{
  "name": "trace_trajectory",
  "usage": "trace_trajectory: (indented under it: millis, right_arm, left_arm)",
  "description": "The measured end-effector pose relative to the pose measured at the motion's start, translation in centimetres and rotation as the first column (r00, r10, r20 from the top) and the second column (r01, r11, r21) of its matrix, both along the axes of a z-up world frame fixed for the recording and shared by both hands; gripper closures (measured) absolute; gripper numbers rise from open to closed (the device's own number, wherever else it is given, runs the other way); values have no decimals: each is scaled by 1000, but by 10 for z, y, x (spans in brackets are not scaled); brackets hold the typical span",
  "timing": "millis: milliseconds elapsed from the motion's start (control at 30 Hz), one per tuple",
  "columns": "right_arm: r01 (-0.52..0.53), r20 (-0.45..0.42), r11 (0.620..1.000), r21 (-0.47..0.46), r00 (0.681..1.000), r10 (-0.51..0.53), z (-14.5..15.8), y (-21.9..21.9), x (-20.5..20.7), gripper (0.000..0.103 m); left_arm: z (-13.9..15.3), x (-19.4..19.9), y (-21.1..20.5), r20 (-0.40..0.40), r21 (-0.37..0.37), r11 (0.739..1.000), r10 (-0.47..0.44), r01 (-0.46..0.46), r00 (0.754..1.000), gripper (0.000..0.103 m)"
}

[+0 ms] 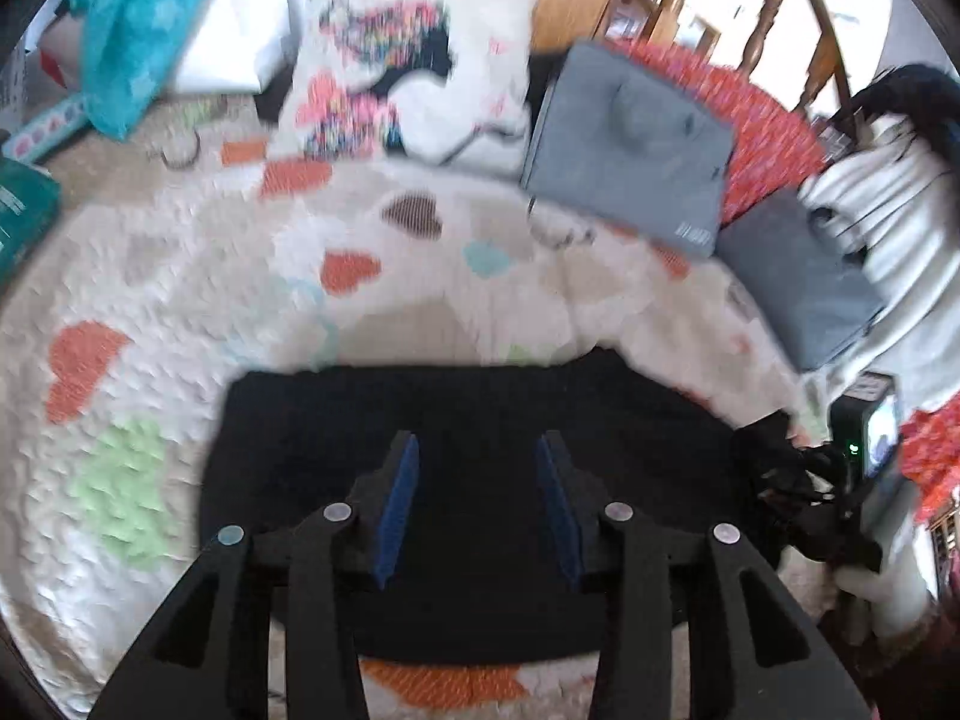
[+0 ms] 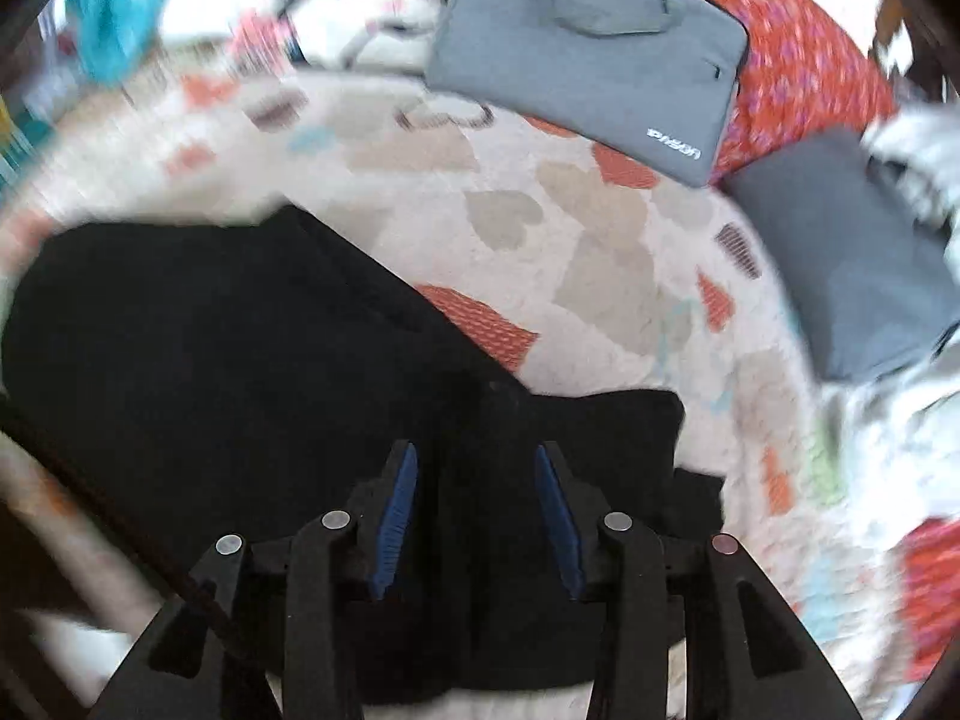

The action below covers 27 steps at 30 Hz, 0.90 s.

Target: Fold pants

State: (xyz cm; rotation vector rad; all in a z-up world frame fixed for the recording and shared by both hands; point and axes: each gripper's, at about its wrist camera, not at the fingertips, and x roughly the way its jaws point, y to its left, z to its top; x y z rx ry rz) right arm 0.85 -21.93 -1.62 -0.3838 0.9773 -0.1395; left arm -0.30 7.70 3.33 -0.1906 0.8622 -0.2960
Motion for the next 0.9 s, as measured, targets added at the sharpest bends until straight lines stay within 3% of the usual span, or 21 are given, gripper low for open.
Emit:
trace_trajectory:
  millis: [33, 133, 233, 300, 333, 433, 467, 533, 600, 633, 700, 767, 800, 833, 900]
  right_arm:
    - [3, -9, 1000, -24, 1000, -3, -5, -3, 2, 95]
    - [95, 15, 994, 50, 995, -96, 6, -45, -11, 96]
    - [260, 31, 956, 133, 963, -267, 19, -115, -38, 95]
    - [398, -22, 897, 193, 915, -402, 13, -166, -58, 86]
    - [481, -36, 863, 155, 876, -482, 8, -189, -66, 86]
    - [592, -32, 777, 215, 799, -600, 9, -228, -88, 86]
    - [585, 0, 762, 276, 793, -609, 17, -232, -95, 85]
    - [508, 70, 782, 361, 822, -566, 33, -221, -99, 85]
    - [350, 134, 803, 483, 876, -463, 50, -200, -96, 84]
    - [249, 144, 785, 568, 909, -392, 55, -188, -90, 84]
    - [175, 127, 743, 646, 936, -330, 57, -177, -80, 84]
    - [253, 90, 768, 588, 924, -373, 52, -180, -68, 82]
    - [291, 65, 772, 565, 917, -394, 47, -187, -64, 71]
    - [332, 24, 754, 566, 908, -418, 38, -195, -62, 61]
    - [406, -90, 658, 634, 884, -459, 13, -217, -61, 57]
  left_arm:
    - [-15, 6, -7, -41, 21, 1000, 0, 0, 999, 63]
    - [-53, 15, -14, -142, 106, 994, 28, -13, 989, 63]
    - [-61, 16, -10, -161, 93, 995, 33, -18, 986, 64]
    - [-60, 16, -11, -160, 91, 996, 31, -17, 987, 64]
    - [-62, 16, -10, -163, 88, 996, 35, -21, 986, 64]
    - [-61, 16, -11, -159, 88, 996, 45, -32, 986, 64]
    - [-62, 16, -12, -156, 90, 995, 47, -33, 987, 64]
    - [-63, 17, -12, -153, 103, 994, 50, -35, 987, 64]
    - [-63, 16, -16, -142, 126, 991, 53, -35, 988, 63]
    - [-63, 15, -17, -139, 133, 991, 51, -33, 989, 63]
    - [-63, 14, -18, -129, 149, 989, 46, -26, 991, 62]
    - [-63, 13, -18, -123, 152, 988, 40, -21, 992, 62]
    - [-63, 12, -17, -122, 147, 989, 37, -19, 992, 62]
    - [-63, 12, -16, -122, 141, 990, 33, -15, 992, 62]
    - [-64, 12, -15, -121, 137, 990, 27, -11, 992, 62]
